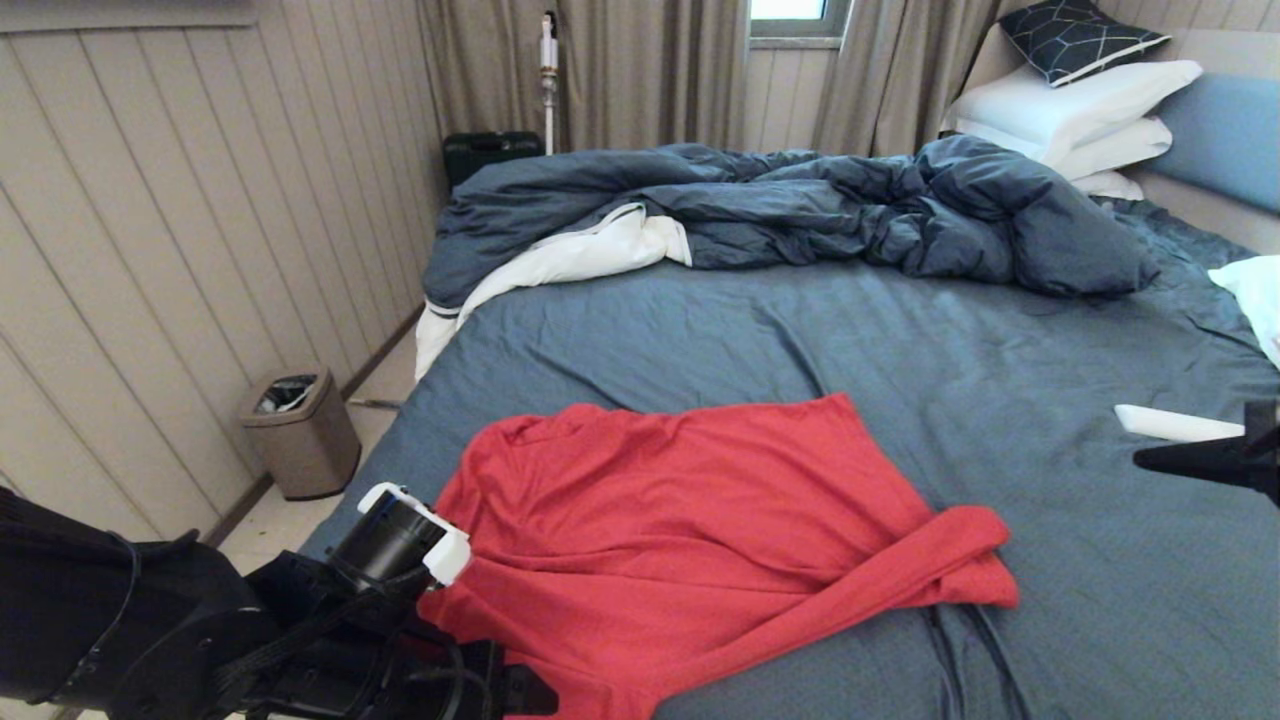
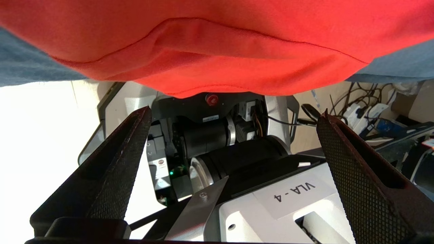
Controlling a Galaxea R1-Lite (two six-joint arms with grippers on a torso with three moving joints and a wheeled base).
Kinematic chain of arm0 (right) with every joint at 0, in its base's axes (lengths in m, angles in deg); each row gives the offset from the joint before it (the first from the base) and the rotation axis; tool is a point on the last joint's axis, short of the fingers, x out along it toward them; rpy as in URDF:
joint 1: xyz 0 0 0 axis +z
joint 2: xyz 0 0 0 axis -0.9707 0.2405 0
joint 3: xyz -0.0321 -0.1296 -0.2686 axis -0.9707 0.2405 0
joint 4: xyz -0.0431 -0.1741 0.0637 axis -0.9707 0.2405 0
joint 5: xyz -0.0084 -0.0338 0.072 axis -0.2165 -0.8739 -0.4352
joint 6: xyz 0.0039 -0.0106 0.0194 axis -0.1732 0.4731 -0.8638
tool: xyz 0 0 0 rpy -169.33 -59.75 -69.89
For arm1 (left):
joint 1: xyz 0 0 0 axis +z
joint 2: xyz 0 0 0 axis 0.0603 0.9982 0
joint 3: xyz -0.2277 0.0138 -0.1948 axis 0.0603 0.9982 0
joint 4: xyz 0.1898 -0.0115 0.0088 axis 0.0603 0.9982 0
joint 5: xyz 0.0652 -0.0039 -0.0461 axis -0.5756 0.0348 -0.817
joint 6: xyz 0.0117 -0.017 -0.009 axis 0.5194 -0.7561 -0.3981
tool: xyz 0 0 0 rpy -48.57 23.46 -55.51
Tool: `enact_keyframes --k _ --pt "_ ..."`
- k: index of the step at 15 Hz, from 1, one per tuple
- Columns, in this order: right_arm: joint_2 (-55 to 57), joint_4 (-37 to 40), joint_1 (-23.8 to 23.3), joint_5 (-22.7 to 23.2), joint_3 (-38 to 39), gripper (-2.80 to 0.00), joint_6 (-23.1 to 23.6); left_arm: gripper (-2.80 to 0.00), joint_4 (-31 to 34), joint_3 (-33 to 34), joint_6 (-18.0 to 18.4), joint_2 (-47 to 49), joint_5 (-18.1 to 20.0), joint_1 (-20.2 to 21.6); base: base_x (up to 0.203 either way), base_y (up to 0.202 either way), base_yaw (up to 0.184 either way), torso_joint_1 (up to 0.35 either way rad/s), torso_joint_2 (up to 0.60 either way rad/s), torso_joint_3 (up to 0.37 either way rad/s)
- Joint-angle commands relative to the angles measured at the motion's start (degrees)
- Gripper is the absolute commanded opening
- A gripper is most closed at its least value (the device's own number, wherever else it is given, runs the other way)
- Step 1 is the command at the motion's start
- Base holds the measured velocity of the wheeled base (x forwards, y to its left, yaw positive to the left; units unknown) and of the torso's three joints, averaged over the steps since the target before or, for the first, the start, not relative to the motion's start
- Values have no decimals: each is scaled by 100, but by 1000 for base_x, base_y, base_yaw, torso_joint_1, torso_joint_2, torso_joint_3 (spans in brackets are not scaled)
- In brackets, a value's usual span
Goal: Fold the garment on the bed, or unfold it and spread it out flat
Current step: Fold the red T-shirt
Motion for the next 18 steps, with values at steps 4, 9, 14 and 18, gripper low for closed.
enact_keyframes --k 4,9,14,18 --pt "19 22 8 -217 101 -280 218 0 280 -213 -41 68 4 3 0 0 0 0 0 0" --pt "-23 35 46 -621 98 -280 241 0 295 -180 -52 44 4 -2 0 0 0 0 0 0" --pt "-47 64 37 -617 137 -280 340 0 286 -180 -52 44 4 3 0 0 0 0 0 0" --pt "-47 73 37 -617 145 -280 376 0 286 -171 -52 35 12 3 0 0 0 -30 96 71"
